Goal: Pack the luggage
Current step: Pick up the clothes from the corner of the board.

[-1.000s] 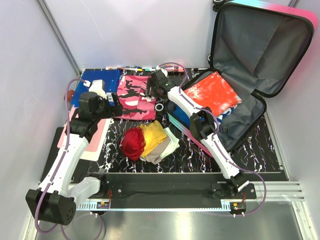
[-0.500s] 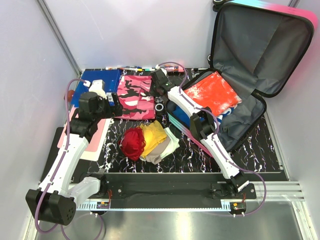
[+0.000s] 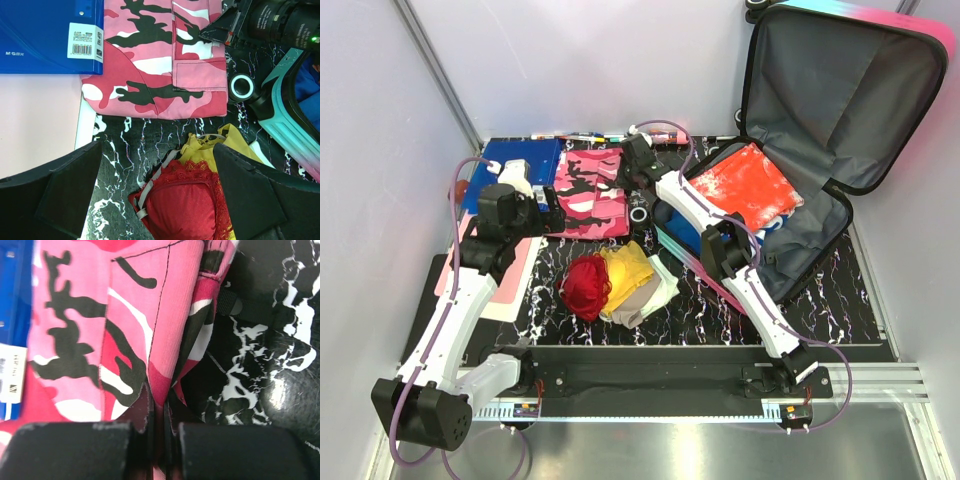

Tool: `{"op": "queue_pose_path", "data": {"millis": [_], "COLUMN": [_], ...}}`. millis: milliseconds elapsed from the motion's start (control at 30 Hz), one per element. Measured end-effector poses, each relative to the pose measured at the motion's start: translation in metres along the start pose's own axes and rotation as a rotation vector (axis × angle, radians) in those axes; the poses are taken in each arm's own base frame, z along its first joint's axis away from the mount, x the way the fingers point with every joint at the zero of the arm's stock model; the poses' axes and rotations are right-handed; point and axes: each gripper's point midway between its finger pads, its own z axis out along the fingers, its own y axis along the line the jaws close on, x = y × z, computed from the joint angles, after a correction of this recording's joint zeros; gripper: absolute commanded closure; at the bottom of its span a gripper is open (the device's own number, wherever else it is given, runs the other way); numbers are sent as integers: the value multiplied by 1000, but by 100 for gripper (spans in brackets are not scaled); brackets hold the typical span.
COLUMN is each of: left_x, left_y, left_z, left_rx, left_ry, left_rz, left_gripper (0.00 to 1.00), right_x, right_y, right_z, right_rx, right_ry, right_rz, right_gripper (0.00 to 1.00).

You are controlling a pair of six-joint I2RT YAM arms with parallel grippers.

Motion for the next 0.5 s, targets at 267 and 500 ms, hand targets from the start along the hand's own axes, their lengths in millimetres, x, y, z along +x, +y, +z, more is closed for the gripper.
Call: {"op": "queue_pose_path", "data": {"millis": [267,500], "left_x": [0,0], "left_y": [0,0], "left_z": [0,0], "left_rx": [0,0], "left_ry": [0,0], "left_rz": [0,0], "left_gripper": [1,1], "right_x": [-24,-42], "right_y": [41,65], "right_z": [-37,-74], "right_rx": [-63,-98], "right_ry": [-58,-90], "right_rz": [-32,-53], "right_gripper": [100,100]}}
